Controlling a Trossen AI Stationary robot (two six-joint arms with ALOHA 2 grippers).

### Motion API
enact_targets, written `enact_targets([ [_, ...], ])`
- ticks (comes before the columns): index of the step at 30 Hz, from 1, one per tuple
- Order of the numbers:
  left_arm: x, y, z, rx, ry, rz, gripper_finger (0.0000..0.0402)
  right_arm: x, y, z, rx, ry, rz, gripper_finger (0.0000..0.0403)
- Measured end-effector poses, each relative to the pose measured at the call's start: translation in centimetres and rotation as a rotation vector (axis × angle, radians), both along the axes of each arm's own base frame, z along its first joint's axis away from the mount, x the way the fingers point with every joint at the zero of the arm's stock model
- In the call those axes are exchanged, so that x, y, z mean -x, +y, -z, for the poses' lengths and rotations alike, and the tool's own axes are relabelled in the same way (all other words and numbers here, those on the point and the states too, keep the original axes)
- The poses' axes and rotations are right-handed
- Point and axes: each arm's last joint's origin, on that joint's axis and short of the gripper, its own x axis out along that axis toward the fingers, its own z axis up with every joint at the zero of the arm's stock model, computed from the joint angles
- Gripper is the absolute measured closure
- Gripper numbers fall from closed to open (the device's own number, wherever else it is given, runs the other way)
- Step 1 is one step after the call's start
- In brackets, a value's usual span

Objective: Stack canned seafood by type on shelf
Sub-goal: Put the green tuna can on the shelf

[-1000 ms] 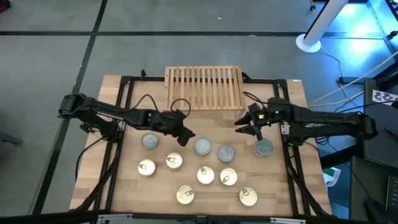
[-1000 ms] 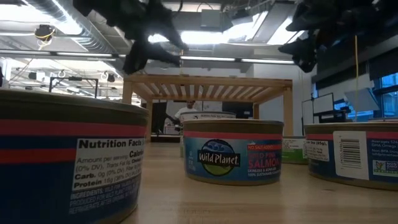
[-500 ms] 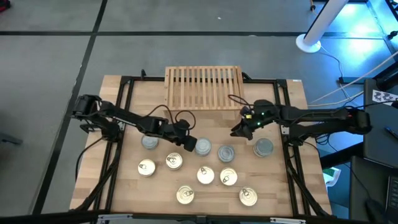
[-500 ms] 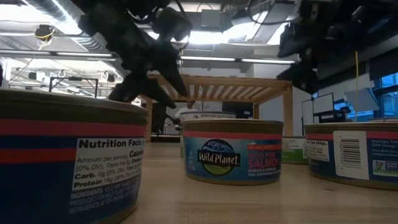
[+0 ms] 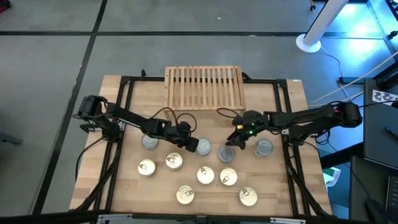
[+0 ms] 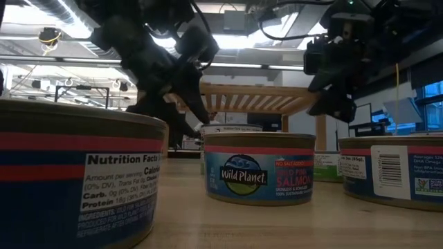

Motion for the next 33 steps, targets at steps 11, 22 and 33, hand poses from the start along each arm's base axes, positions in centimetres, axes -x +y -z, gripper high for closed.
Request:
enact_targets([
  [11,-0.1,0.0,0.1,0.014,-0.002,-0.006,0.0273,-0.7,-0.2,1.1,0.019,0.023,0.033,0.0189],
  [22,-0.1,0.0,0.0,0.016,-0.009,-0.004,0.0356,-1.3,-0.2,1.6,0.0,0.023,0.059,0.0189],
  [33,-0.1,0.0,0.0,0.011,-0.01,0.001,0.0399,-1.5,-0.2,1.3,0.001,-0.015,0.059,0.0189],
])
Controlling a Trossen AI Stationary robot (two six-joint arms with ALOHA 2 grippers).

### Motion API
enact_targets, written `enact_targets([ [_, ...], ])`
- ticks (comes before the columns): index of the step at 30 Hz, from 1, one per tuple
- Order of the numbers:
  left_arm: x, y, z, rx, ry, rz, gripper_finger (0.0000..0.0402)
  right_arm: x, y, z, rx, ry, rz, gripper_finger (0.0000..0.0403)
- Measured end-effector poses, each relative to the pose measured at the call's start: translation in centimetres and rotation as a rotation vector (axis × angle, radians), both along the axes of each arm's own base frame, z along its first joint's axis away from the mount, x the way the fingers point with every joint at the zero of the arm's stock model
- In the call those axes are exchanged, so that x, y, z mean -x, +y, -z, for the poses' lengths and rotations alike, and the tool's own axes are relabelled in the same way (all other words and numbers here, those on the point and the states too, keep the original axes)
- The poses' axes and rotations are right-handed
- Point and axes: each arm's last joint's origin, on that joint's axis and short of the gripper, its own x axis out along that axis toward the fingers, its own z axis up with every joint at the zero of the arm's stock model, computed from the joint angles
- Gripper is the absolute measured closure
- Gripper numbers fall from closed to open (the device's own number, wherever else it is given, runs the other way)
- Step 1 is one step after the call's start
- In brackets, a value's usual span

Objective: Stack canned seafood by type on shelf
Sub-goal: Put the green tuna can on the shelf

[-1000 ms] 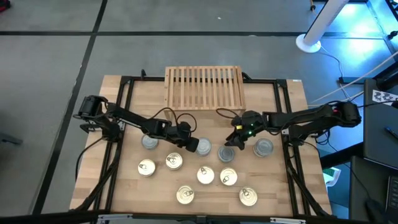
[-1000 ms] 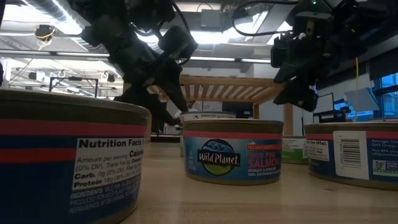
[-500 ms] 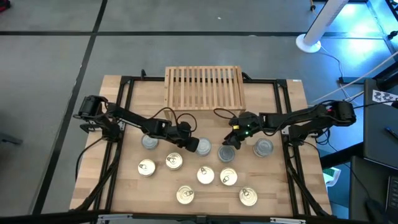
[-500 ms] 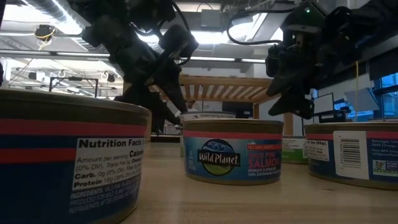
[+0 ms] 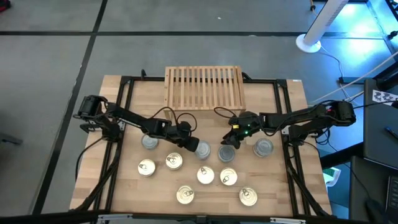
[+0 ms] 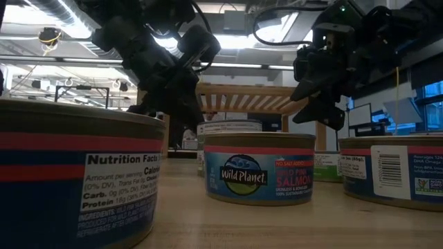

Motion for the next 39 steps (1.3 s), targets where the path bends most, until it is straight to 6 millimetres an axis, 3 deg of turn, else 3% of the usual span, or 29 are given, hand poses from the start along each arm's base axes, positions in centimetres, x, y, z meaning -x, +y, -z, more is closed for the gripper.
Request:
enact_targets([
  [15,0.0,0.0,0.0,-0.011,0.003,0.002,0.0401,0.0,0.0,0.0,0.041,-0.015,-0.03,0.0189],
  [26,0.0,0.0,0.0,-0.015,0.004,0.004,0.0401,-0.6,3.1,-1.2,0.482,-0.291,-0.319,0.0189],
  [39,0.1,0.0,0.1,-0.027,0.005,0.017,0.04,-1.0,3.2,-2.2,0.838,-0.492,-0.456,0.0189],
])
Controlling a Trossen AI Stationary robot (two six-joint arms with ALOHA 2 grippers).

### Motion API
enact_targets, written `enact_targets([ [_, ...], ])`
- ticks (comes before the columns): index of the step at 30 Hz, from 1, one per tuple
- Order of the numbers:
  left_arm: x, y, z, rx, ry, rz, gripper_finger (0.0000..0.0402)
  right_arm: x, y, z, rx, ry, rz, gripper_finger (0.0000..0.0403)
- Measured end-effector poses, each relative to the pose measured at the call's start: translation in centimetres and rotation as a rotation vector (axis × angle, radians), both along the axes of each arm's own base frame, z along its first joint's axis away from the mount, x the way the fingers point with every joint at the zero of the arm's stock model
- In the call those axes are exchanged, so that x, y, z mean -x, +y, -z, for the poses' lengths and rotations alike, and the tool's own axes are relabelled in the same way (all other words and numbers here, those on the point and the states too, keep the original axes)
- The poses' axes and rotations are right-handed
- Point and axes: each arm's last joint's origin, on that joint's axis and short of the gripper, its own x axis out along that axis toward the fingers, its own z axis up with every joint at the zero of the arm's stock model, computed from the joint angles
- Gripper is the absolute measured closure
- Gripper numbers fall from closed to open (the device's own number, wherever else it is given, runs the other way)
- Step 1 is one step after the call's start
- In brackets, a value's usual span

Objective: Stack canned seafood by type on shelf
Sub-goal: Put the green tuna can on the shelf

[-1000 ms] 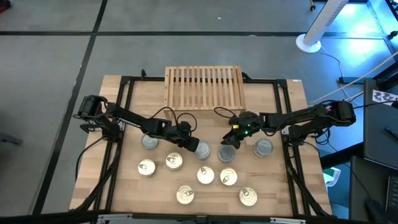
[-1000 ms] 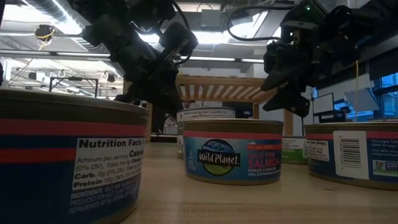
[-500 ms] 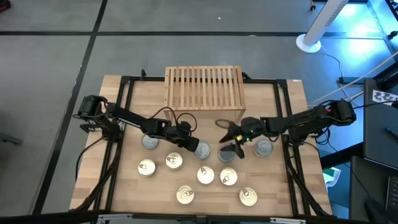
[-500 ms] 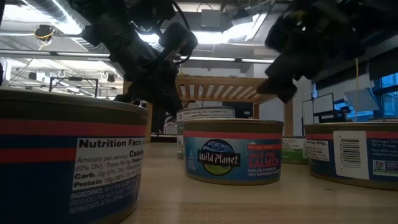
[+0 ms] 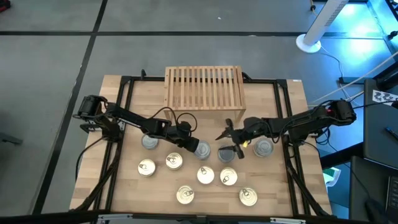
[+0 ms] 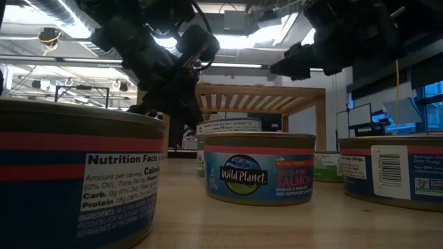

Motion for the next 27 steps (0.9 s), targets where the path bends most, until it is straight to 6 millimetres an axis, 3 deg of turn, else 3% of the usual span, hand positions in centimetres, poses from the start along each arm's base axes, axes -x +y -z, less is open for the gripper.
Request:
enact_targets([
  [8,0.0,0.0,0.0,0.0,0.0,0.0,0.04,0.1,0.0,0.7,0.183,0.013,0.0,0.0189],
  [13,0.0,0.0,0.0,-0.001,-0.001,0.001,0.04,-0.1,1.9,1.8,0.318,0.02,-0.079,0.0189],
  [19,0.0,0.0,0.0,-0.002,-0.002,0.003,0.04,0.0,4.2,2.7,0.564,0.006,-0.046,0.0189],
  [27,0.0,0.0,0.0,-0.003,0.0,0.002,0.04,-0.3,5.0,4.0,0.647,0.014,-0.059,0.0189],
])
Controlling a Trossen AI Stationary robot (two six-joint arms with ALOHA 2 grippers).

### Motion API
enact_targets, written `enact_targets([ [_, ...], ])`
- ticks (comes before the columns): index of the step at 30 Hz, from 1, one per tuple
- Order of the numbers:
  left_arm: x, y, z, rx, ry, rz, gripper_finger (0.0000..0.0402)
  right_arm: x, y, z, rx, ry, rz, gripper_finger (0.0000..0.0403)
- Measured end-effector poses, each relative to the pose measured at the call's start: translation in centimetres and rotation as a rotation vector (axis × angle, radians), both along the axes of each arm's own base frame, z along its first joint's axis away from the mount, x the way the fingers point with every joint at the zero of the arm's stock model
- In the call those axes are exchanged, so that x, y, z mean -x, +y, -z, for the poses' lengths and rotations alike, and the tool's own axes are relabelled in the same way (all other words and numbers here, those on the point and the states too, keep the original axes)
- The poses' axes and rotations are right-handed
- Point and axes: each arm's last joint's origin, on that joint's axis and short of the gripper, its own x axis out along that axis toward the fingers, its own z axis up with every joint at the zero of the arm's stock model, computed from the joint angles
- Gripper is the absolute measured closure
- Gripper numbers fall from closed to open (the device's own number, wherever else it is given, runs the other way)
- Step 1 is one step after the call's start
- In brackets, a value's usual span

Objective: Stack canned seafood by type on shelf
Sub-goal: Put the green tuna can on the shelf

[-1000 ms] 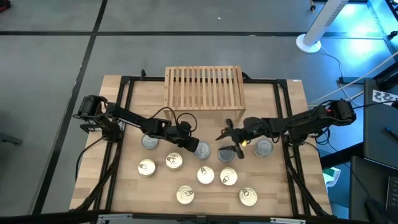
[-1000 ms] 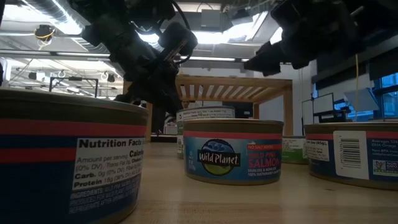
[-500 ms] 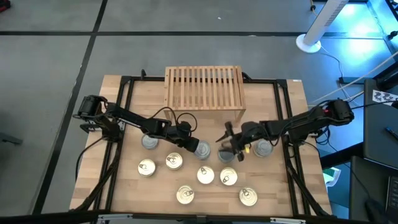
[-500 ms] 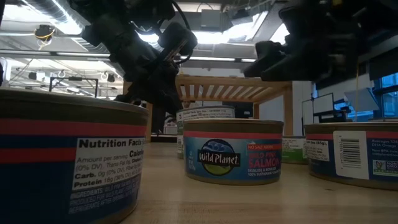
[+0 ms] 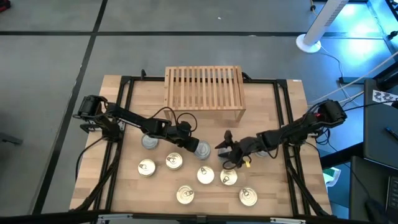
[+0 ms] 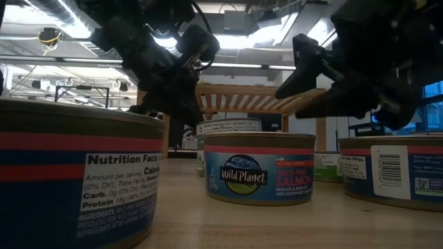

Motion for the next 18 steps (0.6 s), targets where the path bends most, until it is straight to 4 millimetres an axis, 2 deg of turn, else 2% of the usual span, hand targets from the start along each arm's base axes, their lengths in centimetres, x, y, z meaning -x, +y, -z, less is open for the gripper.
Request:
enact_targets([
  [4,0.0,0.0,0.0,0.002,0.001,-0.002,0.04,-0.4,0.1,0.4,0.045,0.007,-0.021,0.0189],
  [11,0.0,0.0,0.0,0.01,0.003,-0.012,0.04,-2.6,0.8,0.1,0.113,-0.003,-0.057,0.0189],
  [18,0.1,0.0,0.0,0.01,0.009,-0.014,0.04,-3.5,1.1,0.4,0.162,0.104,-0.074,0.0189],
])
